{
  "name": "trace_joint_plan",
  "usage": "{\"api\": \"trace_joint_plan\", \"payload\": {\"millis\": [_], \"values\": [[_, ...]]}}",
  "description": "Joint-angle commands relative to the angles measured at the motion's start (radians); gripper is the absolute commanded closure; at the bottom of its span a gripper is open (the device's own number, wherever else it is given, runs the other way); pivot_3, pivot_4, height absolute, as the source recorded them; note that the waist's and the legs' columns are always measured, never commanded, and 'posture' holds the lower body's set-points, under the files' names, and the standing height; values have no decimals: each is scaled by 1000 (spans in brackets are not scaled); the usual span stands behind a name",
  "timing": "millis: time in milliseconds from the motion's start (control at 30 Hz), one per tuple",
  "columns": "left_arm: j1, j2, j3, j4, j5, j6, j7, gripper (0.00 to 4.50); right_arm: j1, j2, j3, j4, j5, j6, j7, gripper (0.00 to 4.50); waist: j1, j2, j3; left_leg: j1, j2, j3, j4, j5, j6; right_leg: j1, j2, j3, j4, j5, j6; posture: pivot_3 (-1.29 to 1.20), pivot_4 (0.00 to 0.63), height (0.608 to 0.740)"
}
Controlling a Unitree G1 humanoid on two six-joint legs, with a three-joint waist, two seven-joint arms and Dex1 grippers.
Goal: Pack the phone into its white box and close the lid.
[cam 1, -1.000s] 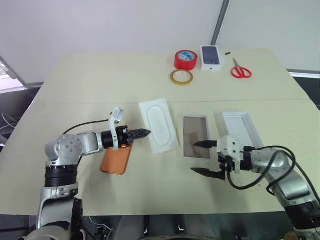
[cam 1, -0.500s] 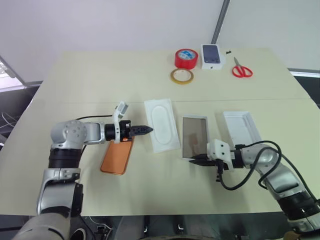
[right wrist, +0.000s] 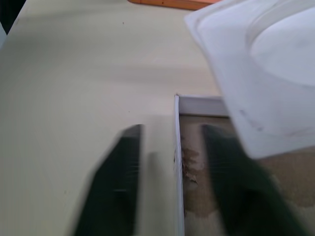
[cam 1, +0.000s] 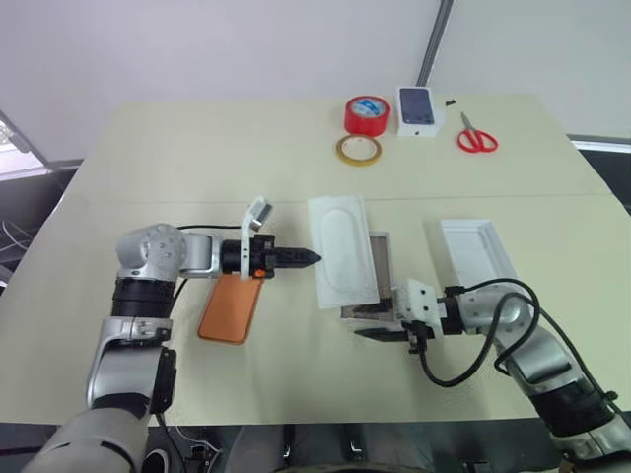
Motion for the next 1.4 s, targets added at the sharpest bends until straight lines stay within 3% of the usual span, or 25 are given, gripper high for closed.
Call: {"api": "trace_joint_plan", "payload": {"millis": [33,233,500,600,800,900,1033,1133,1267,1400], "values": [[-25,-4,-12,-5,6,-30,-38,4500,20,-54,-90,-55,50,31,4,1566,0,0,0,0,0,0,0,0,0,0,0,0,0,0,0,0,150,740],[-46,-20,-81,30,47,-69,-90,4500,85,-180,-246,-24,86,60,15,1566,9,0,0,-1,0,0,0,-2,4,0,0,0,0,0,0,0,150,740],[-94,-46,-140,135,122,-155,-170,4500,65,-174,-311,54,74,6,-44,1566,16,0,0,-1,0,0,0,-2,4,0,0,0,0,0,0,0,150,740],[-103,-56,-159,155,144,-166,-190,3585,54,-152,-306,38,80,12,-75,1499,17,0,0,-1,0,0,0,-1,3,0,1,0,0,0,0,0,150,740],[-98,-61,-168,137,167,-182,-208,589,11,-130,-306,56,78,3,-103,1499,17,-1,0,-1,0,0,1,-1,3,-1,1,0,0,0,0,0,150,740],[-92,-55,-151,113,183,-235,-200,589,-50,-94,-311,65,106,30,-128,1499,14,0,0,-1,0,0,1,-1,3,-1,1,0,0,0,0,0,150,740],[-14,-41,-110,-28,332,-649,-116,589,-108,-14,-273,50,114,71,-183,1499,13,-1,0,-2,0,0,0,1,-2,-2,1,0,0,0,0,0,150,740],[57,-7,-77,-98,390,-885,-140,525,-125,46,-203,56,50,46,-222,2418,14,-1,0,-2,0,0,0,2,-3,-2,1,0,0,0,0,0,150,740],[182,44,-69,-197,433,-1094,-203,525,-144,96,-111,80,-53,21,-277,4444,16,0,0,-2,0,0,0,2,-3,-3,1,0,0,0,0,0,150,740],[290,96,-60,-221,462,-1170,-230,525,-156,119,-41,81,-111,-15,-273,4444,18,0,0,-3,0,0,0,0,1,-3,0,0,0,0,0,0,150,740]]}}
